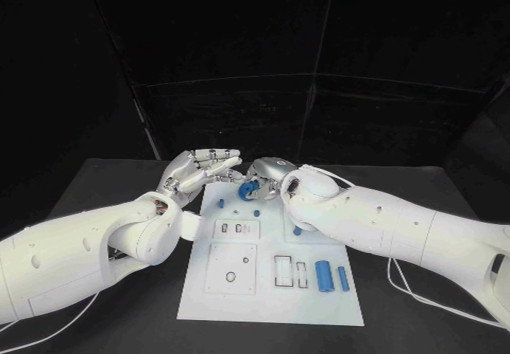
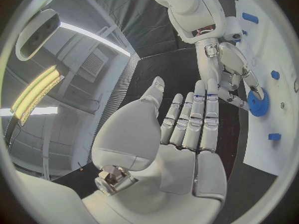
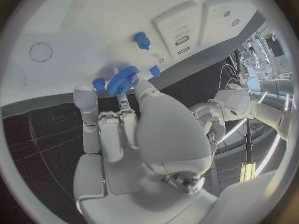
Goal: Assemble the parts on the task board
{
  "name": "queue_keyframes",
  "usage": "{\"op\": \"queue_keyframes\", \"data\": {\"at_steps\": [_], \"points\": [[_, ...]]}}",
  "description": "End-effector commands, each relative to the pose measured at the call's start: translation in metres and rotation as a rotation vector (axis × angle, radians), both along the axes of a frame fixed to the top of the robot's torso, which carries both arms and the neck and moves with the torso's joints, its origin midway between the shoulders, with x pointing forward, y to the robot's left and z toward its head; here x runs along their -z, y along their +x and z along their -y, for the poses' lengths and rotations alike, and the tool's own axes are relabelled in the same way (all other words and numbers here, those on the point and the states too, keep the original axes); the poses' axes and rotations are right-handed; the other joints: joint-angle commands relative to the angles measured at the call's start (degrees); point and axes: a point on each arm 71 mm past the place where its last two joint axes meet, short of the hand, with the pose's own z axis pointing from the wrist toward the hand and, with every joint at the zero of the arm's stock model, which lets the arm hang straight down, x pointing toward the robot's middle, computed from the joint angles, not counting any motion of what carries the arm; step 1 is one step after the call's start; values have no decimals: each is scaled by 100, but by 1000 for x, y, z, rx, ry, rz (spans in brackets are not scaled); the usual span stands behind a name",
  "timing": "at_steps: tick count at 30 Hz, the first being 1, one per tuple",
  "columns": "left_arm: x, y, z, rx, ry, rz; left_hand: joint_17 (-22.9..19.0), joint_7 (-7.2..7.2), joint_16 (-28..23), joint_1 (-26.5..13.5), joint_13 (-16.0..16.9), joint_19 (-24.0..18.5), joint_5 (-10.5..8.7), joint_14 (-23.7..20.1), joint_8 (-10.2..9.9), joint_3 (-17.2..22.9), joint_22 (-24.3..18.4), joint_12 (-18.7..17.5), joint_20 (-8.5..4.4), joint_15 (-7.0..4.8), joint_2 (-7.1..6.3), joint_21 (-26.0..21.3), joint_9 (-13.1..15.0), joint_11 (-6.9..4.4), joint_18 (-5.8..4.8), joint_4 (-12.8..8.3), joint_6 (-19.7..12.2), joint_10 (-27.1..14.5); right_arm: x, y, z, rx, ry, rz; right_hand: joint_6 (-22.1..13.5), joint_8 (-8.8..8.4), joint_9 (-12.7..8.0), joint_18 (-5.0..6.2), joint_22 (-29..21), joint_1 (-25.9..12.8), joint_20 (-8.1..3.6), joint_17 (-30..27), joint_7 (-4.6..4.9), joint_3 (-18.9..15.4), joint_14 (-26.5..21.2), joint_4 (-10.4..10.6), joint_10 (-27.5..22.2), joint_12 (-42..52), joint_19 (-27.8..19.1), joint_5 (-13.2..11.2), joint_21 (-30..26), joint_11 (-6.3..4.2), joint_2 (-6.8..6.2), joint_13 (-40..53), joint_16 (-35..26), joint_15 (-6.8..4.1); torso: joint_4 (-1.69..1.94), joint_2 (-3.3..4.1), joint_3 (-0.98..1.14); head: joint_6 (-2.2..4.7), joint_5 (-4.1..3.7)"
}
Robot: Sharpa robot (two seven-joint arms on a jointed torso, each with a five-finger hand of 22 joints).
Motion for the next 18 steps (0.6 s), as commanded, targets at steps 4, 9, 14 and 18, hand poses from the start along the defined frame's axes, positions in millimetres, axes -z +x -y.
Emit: {"op": "queue_keyframes", "data": {"at_steps": [4,9,14,18], "points": [[-1,0,1,11,0,11,9,216,20,-8,-7,17,20,-27,-18,16,8,-36,-1,11,53,38,-7,2,55,-36,-50,-29,2,1,4,11,-14,-7,9,-45,1,-49,-25,-137,33,1034,-29,44,494,-21,-75,-77,-2,-12,-8,26,-54,401,3,-3,8,2,-5,-4,-7],[-1,0,1,9,1,10,8,217,19,-7,-6,15,20,-29,-18,16,8,-37,-1,12,53,38,-6,2,54,-37,-50,-30,2,0,6,10,-15,-9,-32,-96,6,-48,-33,-271,49,1027,-12,20,492,-19,-91,-101,-10,112,-12,44,-149,378,-1,13,7,1,-5,-4,-5],[-1,0,1,12,1,8,8,217,19,-7,-6,15,20,-29,-18,16,8,-37,-1,12,53,38,-6,2,54,-37,-50,-30,1,0,8,18,-8,0,-68,-125,5,-44,-57,-318,56,1003,-4,11,487,-20,-134,-149,-23,141,-23,51,-175,318,-10,19,5,2,-7,-6,3],[-1,0,3,17,0,6,8,217,19,-7,-6,15,20,-29,-18,16,8,-37,-1,12,53,38,-6,2,54,-37,-50,-30,0,0,9,26,2,10,-117,-160,3,-40,-82,-360,63,984,5,3,483,-21,-174,-194,-38,141,-36,60,-195,266,-17,26,7,3,-2,-11,0]]}}
